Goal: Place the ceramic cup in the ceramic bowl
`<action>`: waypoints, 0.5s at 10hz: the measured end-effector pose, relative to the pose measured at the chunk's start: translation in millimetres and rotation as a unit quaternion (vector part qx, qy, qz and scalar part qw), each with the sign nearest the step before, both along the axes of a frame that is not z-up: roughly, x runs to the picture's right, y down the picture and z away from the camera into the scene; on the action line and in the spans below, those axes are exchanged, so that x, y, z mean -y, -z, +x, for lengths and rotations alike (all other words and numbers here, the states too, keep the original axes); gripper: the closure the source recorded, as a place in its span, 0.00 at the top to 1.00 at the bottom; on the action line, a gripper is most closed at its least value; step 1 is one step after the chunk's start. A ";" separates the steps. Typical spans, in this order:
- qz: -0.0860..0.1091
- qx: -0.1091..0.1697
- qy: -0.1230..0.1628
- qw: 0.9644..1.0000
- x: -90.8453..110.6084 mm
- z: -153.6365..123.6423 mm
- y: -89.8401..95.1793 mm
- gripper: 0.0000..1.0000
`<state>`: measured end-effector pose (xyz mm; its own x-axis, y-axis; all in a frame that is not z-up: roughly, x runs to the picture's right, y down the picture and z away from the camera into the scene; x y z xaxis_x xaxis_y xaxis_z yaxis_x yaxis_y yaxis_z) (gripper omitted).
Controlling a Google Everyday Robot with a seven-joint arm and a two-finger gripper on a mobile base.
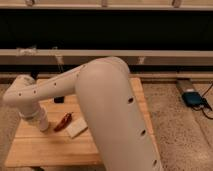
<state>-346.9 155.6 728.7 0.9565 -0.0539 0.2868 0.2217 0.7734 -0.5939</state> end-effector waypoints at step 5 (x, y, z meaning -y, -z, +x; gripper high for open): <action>-0.020 -0.014 -0.103 0.994 85.2 82.9 0.8 0.00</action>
<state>-264.1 70.4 727.9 0.9535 0.1554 0.2584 0.0439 0.7762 -0.6290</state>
